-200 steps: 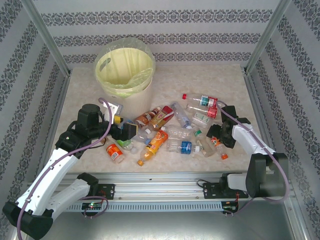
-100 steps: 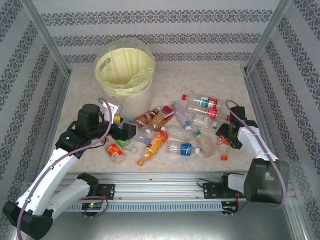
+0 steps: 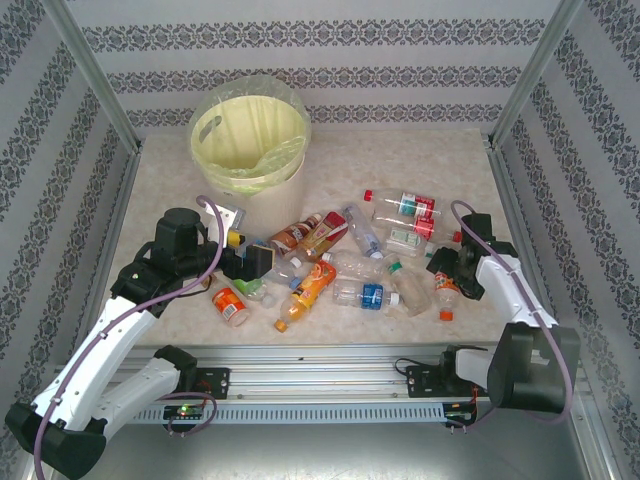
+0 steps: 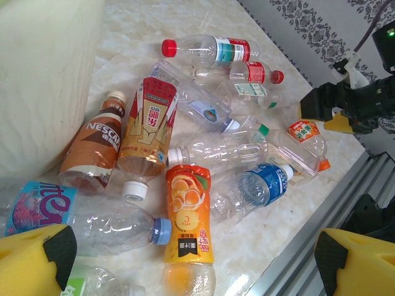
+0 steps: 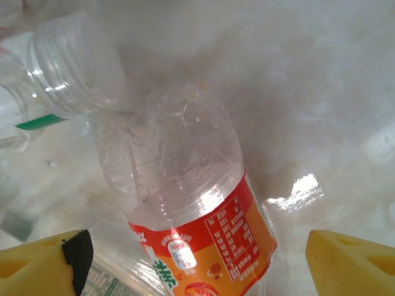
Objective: Put the plastic bottles in the bin
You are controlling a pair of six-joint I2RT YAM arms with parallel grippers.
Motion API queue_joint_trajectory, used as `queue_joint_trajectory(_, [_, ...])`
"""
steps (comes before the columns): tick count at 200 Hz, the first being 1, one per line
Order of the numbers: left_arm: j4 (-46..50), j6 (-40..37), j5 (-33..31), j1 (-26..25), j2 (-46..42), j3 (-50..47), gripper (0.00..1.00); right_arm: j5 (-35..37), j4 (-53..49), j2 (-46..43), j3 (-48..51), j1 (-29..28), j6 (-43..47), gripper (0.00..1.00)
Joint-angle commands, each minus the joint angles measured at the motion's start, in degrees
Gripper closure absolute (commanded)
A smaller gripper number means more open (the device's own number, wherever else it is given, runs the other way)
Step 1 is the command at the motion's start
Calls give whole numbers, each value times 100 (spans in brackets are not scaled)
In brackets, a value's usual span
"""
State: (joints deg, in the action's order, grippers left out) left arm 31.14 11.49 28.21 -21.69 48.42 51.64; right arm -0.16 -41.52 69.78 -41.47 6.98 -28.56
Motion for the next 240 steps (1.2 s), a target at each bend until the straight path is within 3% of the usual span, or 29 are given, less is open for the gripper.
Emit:
queue_joint_trajectory(1, [-5, -76, -70, -39, -58, -14, 0, -91, -59, 170, -54, -27, 76, 11])
queue_joint_trajectory(109, [-11, -49, -229, -38, -42, -41, 0, 349, 99, 1245, -610, -140, 259, 17])
queue_joint_trajectory(194, [6, -62, -225, -39, 29, -36, 0, 621, 109, 1487, -824, -171, 369, 37])
queue_joint_trajectory(240, [15, 18, -396, -40, -17, -33, 0, 668, 85, 1187, -796, -180, 351, 43])
